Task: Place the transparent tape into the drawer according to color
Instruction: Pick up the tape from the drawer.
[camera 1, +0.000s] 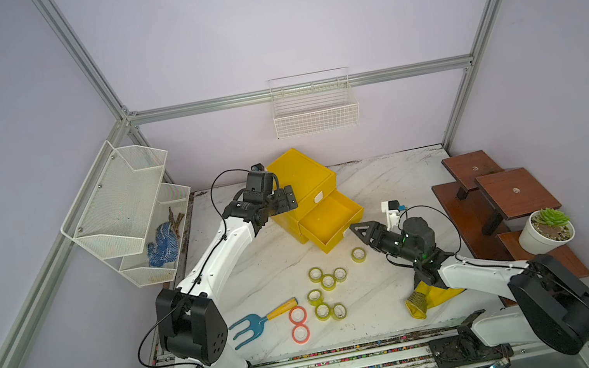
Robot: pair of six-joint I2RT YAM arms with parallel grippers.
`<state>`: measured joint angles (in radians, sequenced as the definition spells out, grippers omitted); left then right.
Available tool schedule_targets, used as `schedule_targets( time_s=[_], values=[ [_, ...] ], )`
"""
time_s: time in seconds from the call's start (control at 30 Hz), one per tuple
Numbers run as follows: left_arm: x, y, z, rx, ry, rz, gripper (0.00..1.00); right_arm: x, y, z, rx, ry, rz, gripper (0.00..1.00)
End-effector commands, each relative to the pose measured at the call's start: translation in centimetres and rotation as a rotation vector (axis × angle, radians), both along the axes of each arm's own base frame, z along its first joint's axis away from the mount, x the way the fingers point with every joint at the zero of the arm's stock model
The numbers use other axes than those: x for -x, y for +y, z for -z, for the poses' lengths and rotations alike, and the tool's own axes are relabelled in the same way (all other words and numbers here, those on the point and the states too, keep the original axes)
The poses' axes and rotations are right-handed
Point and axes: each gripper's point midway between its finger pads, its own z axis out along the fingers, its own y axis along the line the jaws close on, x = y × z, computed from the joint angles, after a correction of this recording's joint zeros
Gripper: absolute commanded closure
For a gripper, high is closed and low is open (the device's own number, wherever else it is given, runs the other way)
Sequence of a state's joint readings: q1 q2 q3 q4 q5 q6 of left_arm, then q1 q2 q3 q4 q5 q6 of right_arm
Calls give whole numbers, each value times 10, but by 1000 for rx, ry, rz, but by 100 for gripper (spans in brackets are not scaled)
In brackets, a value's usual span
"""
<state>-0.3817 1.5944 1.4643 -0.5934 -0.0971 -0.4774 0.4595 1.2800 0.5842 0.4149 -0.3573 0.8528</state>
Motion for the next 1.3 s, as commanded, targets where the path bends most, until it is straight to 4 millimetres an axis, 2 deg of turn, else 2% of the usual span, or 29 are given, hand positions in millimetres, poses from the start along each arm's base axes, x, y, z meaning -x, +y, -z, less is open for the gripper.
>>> schedule_targets(
  time_s=[0.0, 0.07, 0.1, 0.2, 0.33, 0.37, 0.43, 0.57, 0.6, 0.77, 0.93, 1.13, 1.27],
  values=[
    [28, 0, -23, 77, -17, 27, 0, 55, -6, 68, 397, 188, -242, 37],
    [40, 3, -29, 89, -33, 35, 0, 77, -1, 79, 503, 218, -348, 36],
    [50, 7, -42, 101, -66, 39, 0, 90, 3, 85, 561, 233, -404, 36],
    [68, 15, -48, 100, -88, 40, 0, 122, 13, 98, 680, 247, -543, 35],
    [85, 21, -54, 100, -102, 47, 0, 146, 28, 103, 785, 207, -658, 35],
    [89, 23, -56, 100, -110, 49, 0, 152, 34, 104, 811, 190, -693, 30],
    [97, 27, -60, 101, -128, 48, 0, 161, 43, 106, 844, 169, -746, 29],
    [107, 34, -70, 99, -156, 40, 0, 169, 64, 112, 878, 122, -806, 26],
    [109, 35, -73, 98, -159, 39, 0, 170, 68, 114, 886, 111, -817, 1],
    [114, 41, -75, 77, -162, 25, 0, 165, 79, 135, 971, 106, -835, 0],
    [115, 44, -73, 60, -156, 19, 0, 159, 94, 143, 1004, 84, -843, 5],
    [116, 44, -67, 53, -143, 20, 0, 154, 99, 152, 1015, 80, -846, 21],
    [116, 44, -61, 48, -126, 19, 0, 159, 105, 156, 1012, 84, -880, 31]
  ],
)
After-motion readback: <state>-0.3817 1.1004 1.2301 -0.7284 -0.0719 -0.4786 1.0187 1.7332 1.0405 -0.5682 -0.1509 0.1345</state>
